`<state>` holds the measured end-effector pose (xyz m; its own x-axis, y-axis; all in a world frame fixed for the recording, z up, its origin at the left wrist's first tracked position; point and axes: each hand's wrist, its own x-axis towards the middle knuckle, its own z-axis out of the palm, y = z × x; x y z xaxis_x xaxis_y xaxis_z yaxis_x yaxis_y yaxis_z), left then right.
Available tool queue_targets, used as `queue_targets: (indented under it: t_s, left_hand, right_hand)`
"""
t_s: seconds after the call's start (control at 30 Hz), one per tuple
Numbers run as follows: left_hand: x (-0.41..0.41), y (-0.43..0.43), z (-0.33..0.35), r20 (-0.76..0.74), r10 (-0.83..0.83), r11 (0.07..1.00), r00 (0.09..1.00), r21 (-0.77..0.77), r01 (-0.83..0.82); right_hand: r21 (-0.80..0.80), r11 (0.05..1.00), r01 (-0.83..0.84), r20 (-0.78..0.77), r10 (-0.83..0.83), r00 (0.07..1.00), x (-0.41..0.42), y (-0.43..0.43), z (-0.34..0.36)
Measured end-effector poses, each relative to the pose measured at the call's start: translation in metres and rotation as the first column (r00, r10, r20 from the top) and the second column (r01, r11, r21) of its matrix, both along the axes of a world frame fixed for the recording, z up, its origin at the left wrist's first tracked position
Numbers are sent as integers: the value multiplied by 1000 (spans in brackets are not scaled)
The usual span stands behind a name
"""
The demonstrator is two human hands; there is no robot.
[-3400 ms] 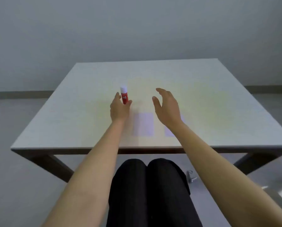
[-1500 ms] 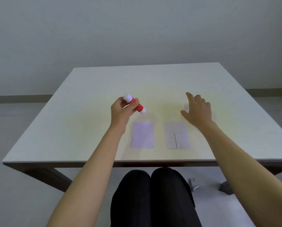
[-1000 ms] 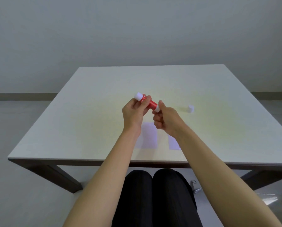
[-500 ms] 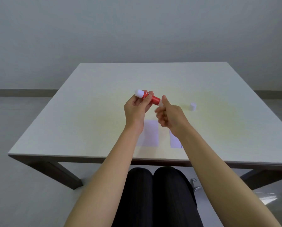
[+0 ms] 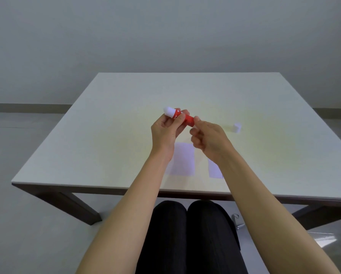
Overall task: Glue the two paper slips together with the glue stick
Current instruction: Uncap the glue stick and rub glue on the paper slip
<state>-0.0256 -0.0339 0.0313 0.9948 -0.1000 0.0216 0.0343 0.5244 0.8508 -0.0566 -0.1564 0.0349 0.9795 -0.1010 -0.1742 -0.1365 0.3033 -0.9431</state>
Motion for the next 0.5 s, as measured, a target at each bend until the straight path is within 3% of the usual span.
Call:
queue_targets:
  t_s: [0.1,0.2,0.3,0.37,0.4,0.5]
  left_hand:
    - [-1,2,-4,17,-66,998,998,13,66]
    - [1,4,-8,42,-115,993,993,33,113]
    - [3,8,-11,36,-80,993,996,88,77]
    - [2,8,-12,41,-83,986,996,148,76]
    - [2,7,-11,73,-105,976,992,197,89]
    - [11,25,-5,189,-224,901,956,415,129]
  right_hand:
    - [-72,997,37,-221,-52,974,2,2,-1]
    - [8,999,44,-312,-40,949,1,2,-4]
    - [85,995,-54,-182,69,981,-2,2,-4]
    - [244,965,-102,-29,112,993,-4,8,-2]
    - [340,937,-75,3,78,997,-4,11,-2]
    - [555,816,163,-89,-136,987,-1,9,-3]
